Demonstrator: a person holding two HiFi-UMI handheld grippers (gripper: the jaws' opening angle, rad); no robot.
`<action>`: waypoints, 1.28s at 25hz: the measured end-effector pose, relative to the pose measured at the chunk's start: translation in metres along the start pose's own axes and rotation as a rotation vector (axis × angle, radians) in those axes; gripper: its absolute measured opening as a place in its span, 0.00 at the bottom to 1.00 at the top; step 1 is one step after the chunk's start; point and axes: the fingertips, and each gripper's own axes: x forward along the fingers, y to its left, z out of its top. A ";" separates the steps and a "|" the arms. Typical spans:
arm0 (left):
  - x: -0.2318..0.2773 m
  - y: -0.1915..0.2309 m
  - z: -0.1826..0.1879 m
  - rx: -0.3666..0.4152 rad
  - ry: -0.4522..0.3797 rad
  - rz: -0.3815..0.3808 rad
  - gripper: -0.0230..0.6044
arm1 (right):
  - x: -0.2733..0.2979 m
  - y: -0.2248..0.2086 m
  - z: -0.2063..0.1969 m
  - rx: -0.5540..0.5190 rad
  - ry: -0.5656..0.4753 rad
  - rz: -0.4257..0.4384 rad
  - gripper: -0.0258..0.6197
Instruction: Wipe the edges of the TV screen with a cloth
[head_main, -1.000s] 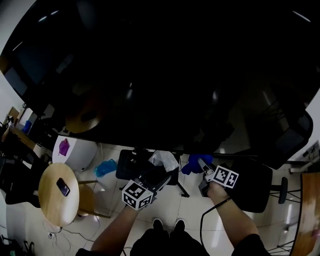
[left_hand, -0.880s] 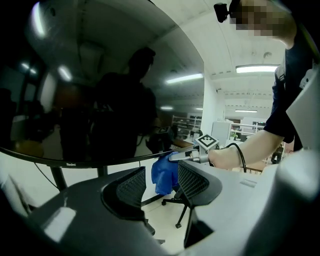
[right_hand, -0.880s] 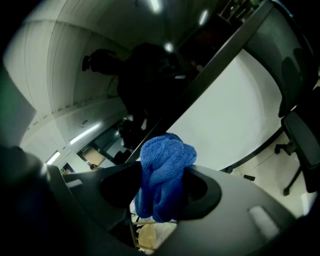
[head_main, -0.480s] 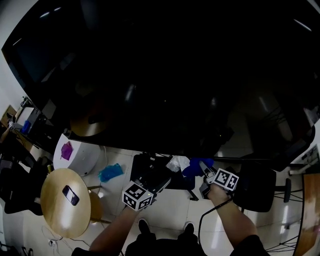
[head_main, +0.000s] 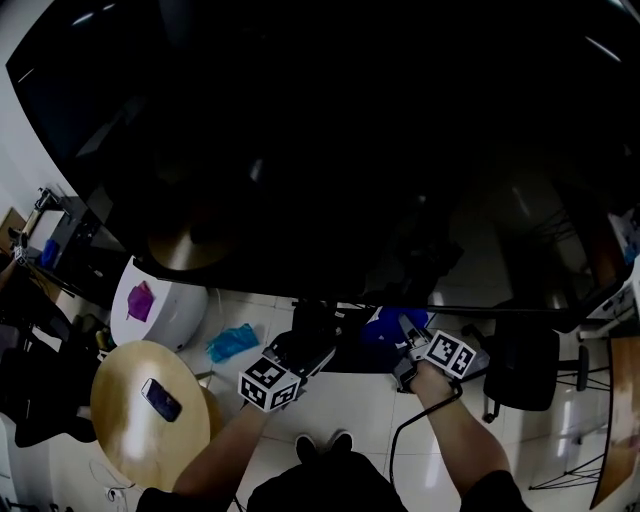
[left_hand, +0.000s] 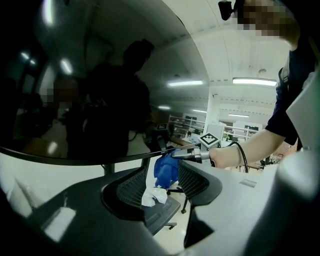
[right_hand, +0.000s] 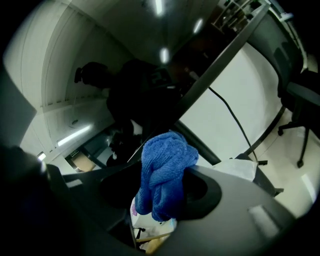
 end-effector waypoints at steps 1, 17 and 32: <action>-0.004 0.005 -0.002 -0.004 0.000 0.008 0.34 | 0.002 0.001 -0.001 0.016 -0.007 -0.004 0.37; -0.034 0.039 -0.018 -0.038 -0.017 -0.026 0.34 | 0.039 0.041 -0.045 0.010 0.001 0.062 0.37; -0.114 0.137 -0.018 -0.085 -0.038 0.017 0.34 | 0.119 0.132 -0.127 -0.006 0.088 0.083 0.37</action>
